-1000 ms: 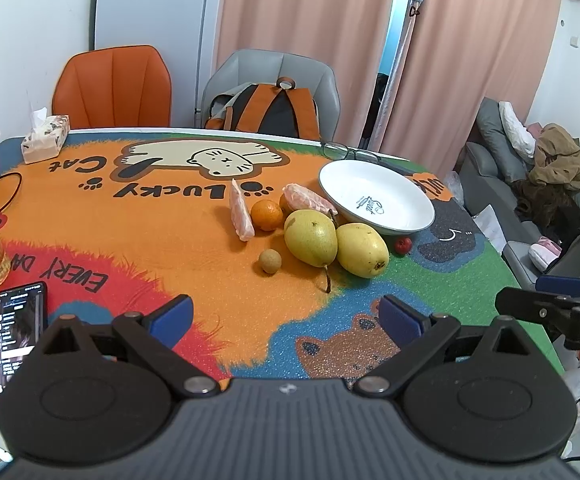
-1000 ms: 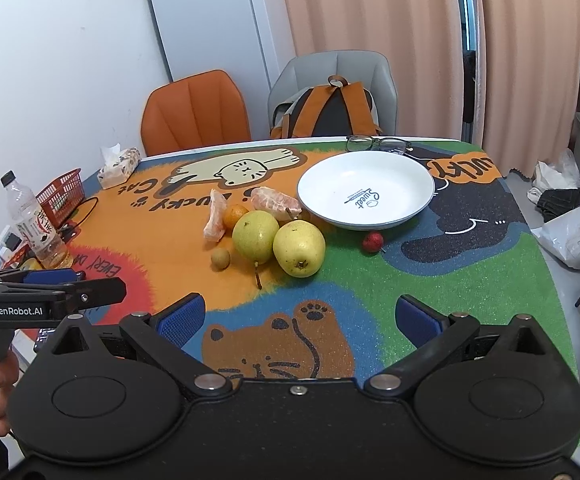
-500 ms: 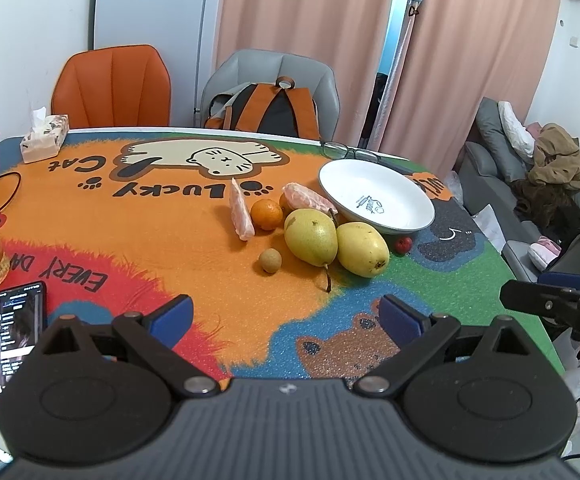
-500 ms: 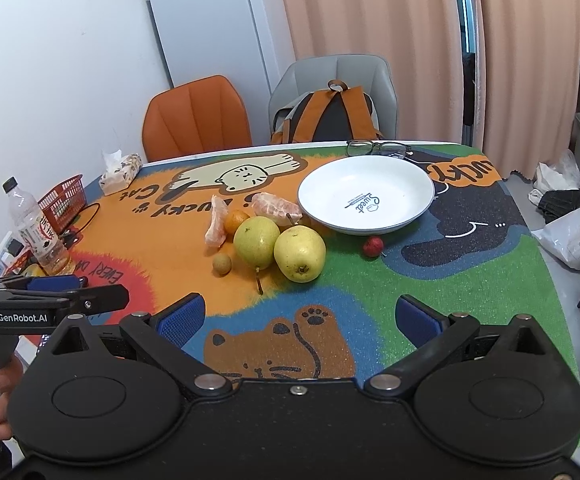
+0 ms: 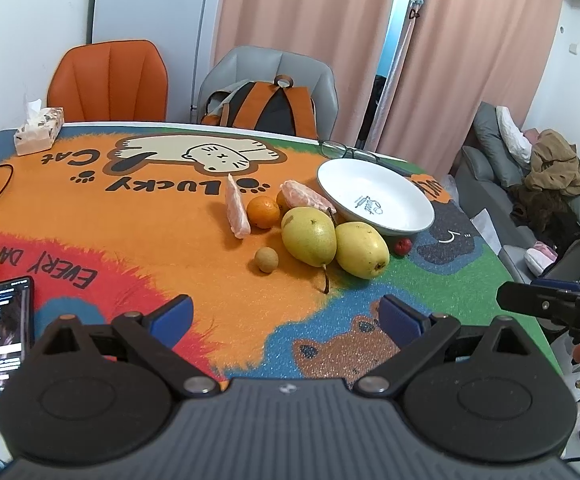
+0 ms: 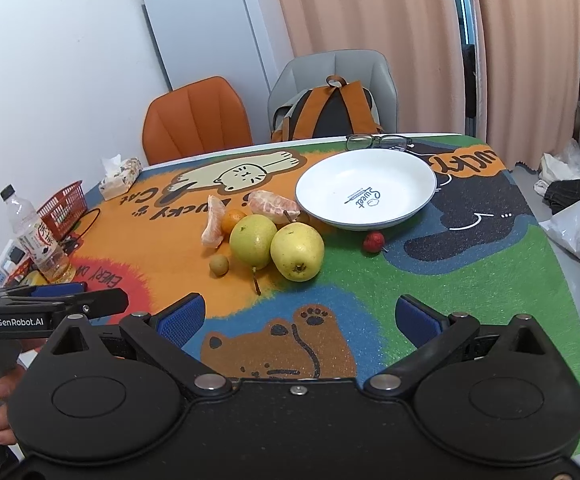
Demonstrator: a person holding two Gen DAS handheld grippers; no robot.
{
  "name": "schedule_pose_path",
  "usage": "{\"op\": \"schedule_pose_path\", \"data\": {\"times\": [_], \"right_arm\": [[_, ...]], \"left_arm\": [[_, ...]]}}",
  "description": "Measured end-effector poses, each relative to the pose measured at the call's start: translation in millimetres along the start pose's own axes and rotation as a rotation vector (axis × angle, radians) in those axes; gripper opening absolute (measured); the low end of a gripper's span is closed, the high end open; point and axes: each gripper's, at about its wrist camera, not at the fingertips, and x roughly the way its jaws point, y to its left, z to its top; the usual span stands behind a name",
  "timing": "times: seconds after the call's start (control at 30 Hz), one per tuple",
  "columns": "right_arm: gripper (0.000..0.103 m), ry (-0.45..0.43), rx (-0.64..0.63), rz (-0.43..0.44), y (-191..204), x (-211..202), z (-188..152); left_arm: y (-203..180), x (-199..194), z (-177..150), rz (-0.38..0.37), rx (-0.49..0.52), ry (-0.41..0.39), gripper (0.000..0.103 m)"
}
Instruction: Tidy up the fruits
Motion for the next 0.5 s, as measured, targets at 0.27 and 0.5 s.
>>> {"op": "schedule_pose_path", "data": {"times": [0.27,0.5], "right_arm": [[0.103,-0.031,0.015,0.016,-9.5,7.5,-0.8],[0.103,-0.041,0.025,0.023,-17.2,22.3,-0.1]], "left_arm": [[2.4,5.4,3.7,-0.003,-0.016,-0.04,0.099],[-0.2,21.2,8.2,-0.019,-0.015,-0.057,0.098]]}}
